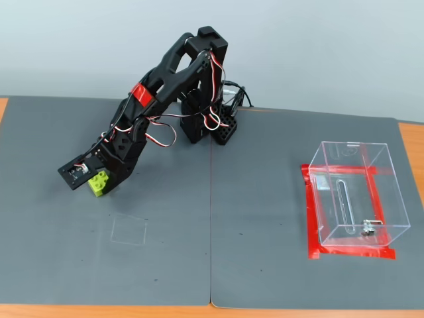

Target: Pick the green lego block and place it into the transparent box

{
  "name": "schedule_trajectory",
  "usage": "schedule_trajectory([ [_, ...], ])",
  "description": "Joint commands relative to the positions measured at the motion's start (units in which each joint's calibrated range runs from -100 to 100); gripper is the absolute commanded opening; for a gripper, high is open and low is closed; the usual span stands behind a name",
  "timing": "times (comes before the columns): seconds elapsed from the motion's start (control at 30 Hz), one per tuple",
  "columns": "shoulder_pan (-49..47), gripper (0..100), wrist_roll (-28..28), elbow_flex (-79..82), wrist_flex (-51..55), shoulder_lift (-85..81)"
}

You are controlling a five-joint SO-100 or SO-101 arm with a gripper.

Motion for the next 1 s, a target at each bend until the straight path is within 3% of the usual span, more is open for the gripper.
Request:
schedule_trajectory([
  [0.0, -0.4, 26, 0.0, -2.7, 1.8, -0.4],
  [0.27, -0.4, 26, 0.1, -3.0, 2.2, -0.4],
  [0.47, -0.4, 13, 0.1, -3.0, 2.2, -0.4],
  [0.67, -0.4, 5, 0.2, -2.9, 2.1, -0.4],
  [0.97, -1.1, 4, 0.4, -3.0, 2.2, -1.8],
])
